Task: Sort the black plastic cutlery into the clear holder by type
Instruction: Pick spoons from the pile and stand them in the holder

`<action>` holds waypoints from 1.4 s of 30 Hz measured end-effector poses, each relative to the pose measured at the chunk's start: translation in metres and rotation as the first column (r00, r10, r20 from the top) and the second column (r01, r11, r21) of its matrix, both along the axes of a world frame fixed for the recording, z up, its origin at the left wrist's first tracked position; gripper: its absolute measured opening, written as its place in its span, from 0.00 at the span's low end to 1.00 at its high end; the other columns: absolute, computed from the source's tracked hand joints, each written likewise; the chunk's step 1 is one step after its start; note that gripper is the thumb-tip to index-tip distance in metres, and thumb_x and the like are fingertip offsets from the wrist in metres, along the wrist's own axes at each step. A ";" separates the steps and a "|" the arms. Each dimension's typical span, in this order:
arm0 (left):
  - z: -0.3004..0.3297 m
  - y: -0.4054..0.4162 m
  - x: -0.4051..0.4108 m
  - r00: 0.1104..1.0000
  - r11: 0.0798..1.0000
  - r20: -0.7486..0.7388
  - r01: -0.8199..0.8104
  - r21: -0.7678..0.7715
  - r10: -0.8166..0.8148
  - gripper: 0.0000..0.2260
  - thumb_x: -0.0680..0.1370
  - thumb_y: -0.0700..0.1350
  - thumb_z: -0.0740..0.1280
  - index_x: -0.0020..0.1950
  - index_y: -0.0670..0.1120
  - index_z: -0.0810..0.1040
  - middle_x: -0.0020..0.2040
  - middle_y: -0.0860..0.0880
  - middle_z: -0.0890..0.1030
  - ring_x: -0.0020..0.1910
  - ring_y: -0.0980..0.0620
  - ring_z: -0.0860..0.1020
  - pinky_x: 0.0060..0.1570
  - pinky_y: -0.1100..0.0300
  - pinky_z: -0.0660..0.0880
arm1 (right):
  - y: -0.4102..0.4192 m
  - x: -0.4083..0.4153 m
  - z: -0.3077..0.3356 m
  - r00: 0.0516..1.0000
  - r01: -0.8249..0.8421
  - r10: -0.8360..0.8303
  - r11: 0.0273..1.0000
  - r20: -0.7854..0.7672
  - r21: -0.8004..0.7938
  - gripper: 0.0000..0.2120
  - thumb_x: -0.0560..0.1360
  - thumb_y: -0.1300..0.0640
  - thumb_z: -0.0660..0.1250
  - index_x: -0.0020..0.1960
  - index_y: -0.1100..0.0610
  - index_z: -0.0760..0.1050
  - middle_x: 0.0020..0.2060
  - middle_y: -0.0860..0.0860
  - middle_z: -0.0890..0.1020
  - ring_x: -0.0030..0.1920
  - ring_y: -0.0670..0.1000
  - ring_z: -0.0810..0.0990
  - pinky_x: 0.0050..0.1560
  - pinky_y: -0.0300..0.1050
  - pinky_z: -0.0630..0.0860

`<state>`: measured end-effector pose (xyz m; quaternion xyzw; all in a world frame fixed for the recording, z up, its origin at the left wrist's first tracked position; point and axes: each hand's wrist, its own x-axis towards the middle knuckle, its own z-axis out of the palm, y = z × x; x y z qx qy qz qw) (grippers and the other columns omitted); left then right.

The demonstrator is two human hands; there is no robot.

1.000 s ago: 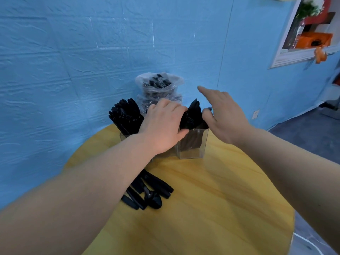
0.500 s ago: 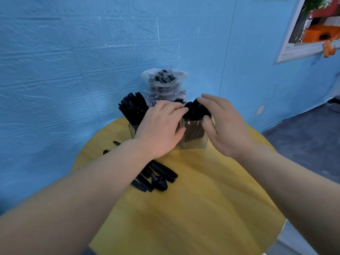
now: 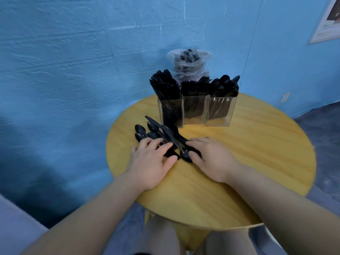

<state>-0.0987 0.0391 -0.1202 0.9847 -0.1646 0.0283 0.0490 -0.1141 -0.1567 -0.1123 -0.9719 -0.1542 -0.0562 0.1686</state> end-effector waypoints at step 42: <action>-0.003 0.006 -0.009 0.979 0.960 0.163 0.161 -0.229 -0.125 0.22 0.78 0.56 0.61 0.72 0.57 0.67 0.71 0.58 0.67 0.71 0.54 0.57 0.69 0.53 0.60 | -0.018 -0.020 0.022 0.864 0.503 -0.421 0.748 -0.276 0.433 0.06 0.73 0.52 0.71 0.40 0.54 0.78 0.36 0.49 0.79 0.40 0.50 0.77 0.36 0.42 0.72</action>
